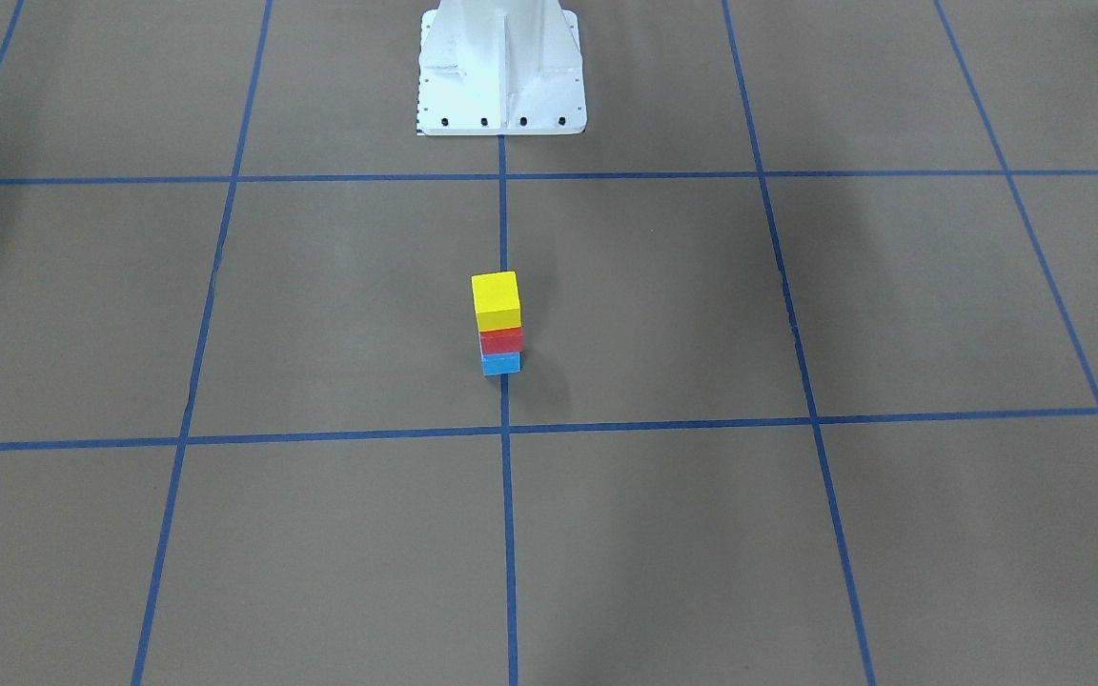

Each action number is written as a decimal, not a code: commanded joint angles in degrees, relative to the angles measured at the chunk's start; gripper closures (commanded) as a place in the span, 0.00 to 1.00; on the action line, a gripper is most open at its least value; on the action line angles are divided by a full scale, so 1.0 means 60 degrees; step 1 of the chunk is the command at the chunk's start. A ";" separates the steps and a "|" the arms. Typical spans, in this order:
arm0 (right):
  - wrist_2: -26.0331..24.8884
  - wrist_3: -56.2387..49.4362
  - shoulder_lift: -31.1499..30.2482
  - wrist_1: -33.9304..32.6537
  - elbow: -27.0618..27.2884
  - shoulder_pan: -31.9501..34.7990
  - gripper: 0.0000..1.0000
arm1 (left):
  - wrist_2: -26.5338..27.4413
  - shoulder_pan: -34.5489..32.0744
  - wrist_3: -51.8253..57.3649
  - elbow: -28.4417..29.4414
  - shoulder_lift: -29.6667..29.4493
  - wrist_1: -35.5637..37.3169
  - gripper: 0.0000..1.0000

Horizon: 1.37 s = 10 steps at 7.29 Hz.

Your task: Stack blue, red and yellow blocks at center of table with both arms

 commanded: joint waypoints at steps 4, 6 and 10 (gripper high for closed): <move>0.0240 0.1253 -0.0403 0.0108 0.0515 0.0003 0.00 | -0.0749 -0.0683 0.0083 0.0277 0.1362 -0.0862 0.00; 0.0240 0.1253 -0.0403 0.0108 0.0515 0.0003 0.00 | -0.1004 -0.0697 -0.0571 0.0293 0.1672 -0.1449 0.00; 0.0240 0.1239 -0.0388 0.0108 0.0515 0.0003 0.00 | -0.0917 -0.0712 -0.1016 0.0762 0.1688 -0.2213 0.00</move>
